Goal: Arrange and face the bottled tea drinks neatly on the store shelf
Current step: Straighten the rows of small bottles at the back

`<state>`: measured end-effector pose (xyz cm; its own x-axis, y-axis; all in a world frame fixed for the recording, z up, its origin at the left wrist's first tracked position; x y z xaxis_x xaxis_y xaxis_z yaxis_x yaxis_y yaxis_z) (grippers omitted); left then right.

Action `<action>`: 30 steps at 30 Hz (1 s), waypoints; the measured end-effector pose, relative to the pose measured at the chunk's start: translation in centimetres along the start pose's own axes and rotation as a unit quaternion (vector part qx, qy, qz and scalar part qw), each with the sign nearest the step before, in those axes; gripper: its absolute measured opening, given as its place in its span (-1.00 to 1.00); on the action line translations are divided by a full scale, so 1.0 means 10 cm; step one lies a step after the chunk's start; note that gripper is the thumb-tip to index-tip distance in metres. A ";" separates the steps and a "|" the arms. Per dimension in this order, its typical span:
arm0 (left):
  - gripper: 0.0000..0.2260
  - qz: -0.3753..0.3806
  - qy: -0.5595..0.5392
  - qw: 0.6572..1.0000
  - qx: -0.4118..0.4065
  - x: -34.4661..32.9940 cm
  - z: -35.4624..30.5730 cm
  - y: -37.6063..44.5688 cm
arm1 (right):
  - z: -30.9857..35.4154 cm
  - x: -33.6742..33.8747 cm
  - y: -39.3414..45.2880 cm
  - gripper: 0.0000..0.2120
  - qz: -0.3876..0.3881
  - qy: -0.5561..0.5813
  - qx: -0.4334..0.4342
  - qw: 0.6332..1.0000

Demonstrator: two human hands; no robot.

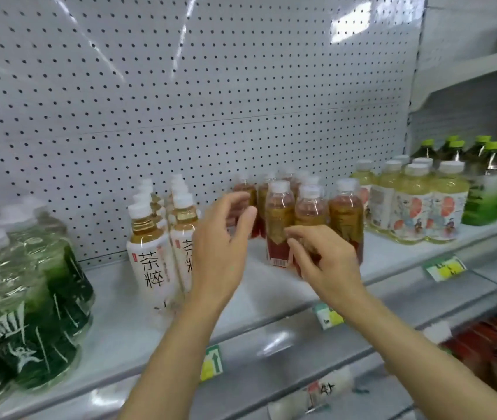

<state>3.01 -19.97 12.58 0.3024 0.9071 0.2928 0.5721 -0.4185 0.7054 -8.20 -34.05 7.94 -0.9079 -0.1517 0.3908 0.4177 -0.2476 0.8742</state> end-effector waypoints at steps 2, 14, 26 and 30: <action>-0.70 0.054 0.013 0.997 0.061 -0.36 0.23 -0.09 | -0.18 0.21 -0.20 -0.78 -0.027 -0.011 -0.006 1.000; -0.16 0.018 0.142 0.965 0.220 -1.73 0.69 -0.10 | -1.79 0.17 -0.10 -0.15 0.087 0.072 -0.263 0.958; -0.23 -0.117 0.271 0.914 0.278 -1.10 0.66 -0.32 | -2.07 0.17 0.11 -0.27 0.113 0.150 -0.222 0.957; -0.24 -0.148 0.295 0.900 0.283 -0.82 0.68 -0.39 | -2.28 0.26 0.14 -0.21 0.096 0.160 -0.243 0.952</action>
<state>3.52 -26.08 3.03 -0.2892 0.7796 0.5555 0.9089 0.0414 0.4150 -9.13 -56.56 3.56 -0.7888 -0.5027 0.3537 0.6119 -0.5883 0.5286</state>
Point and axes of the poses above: each hand's wrist, its own y-axis towards the middle knuckle, its own x-axis out of the back of the hand, z = x × y, the point moved 8 cm from there along y, towards the middle knuckle, and after that the axes turned 2 degrees about z, right-handed, at the moved point
